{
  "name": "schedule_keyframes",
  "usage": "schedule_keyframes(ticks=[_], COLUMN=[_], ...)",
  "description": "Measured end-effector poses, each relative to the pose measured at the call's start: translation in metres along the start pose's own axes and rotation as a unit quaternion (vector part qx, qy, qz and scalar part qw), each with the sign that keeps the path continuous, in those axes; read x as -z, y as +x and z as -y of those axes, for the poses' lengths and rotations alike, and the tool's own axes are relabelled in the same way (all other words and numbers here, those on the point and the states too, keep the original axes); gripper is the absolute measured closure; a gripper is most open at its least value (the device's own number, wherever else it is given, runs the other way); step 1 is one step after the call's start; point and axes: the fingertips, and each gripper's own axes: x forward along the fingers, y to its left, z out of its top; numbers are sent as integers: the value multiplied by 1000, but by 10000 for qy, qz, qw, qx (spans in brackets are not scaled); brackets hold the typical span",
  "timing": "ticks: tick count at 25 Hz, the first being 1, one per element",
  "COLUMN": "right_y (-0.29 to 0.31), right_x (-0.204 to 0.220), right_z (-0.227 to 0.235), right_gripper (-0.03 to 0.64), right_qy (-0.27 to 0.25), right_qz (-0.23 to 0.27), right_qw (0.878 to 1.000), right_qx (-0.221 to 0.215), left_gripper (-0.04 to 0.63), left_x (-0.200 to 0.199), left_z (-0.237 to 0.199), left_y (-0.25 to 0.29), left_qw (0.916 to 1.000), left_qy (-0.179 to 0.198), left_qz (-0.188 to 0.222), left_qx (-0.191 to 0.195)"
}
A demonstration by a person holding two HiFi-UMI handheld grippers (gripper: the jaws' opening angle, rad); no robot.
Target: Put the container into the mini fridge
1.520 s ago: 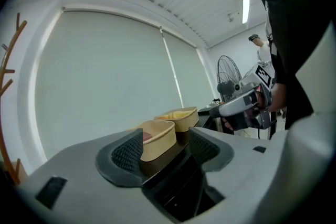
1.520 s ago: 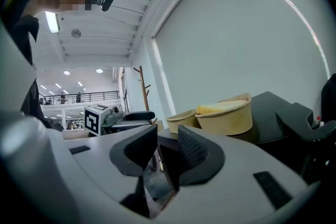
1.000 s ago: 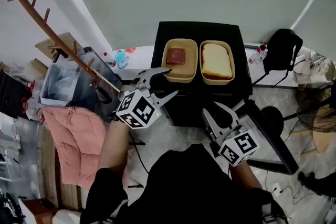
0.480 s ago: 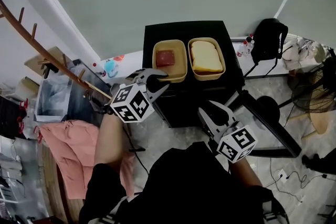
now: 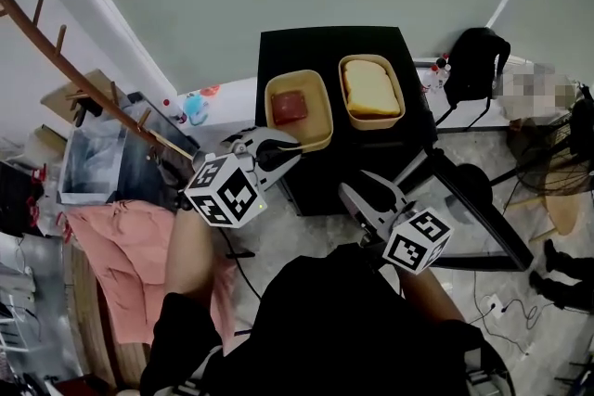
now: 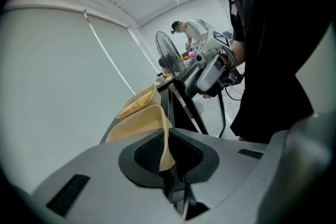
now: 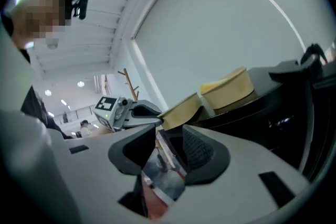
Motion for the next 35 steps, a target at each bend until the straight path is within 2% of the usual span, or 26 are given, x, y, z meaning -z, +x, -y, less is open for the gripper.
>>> schedule_keyframes(ticks=[3,6,10,19,23,26,31,35], right_y=[9,18,32,55,58,56,47,35], right_x=[-1,-5,-10,8,15,19,26,36], right_z=[-4,-8,-17,-44,-52,-57,-63,-67], right_gripper=[385,339,318,311,311,342,379,382], right_qy=[992,1853,2484,3171,3346,3579,4043,4396], right_qz=[41,81,29,-157,-116,-2,379,692], right_qw=[9945,9807,9643,9392,9322,9218,8989,8787], right_qx=[-336,-623,-922,-1307,-1378,-1488,-1648,-1727], left_gripper=[554,554,554,554,554,554,548,509], left_x=[-7,-11,-14,-17,-18,-16,-17,-22], left_z=[15,29,43,79,91,98,107,112], left_y=[-10,-21,-37,-58,-64,-69,-75,-86], left_qw=[9999,9996,9993,9994,9995,9992,9969,9900], left_qy=[-48,-117,-169,-99,-18,-28,-131,-462], left_qz=[127,242,293,272,249,292,583,1049], left_qx=[-48,-107,-185,-215,-202,-277,-516,-825])
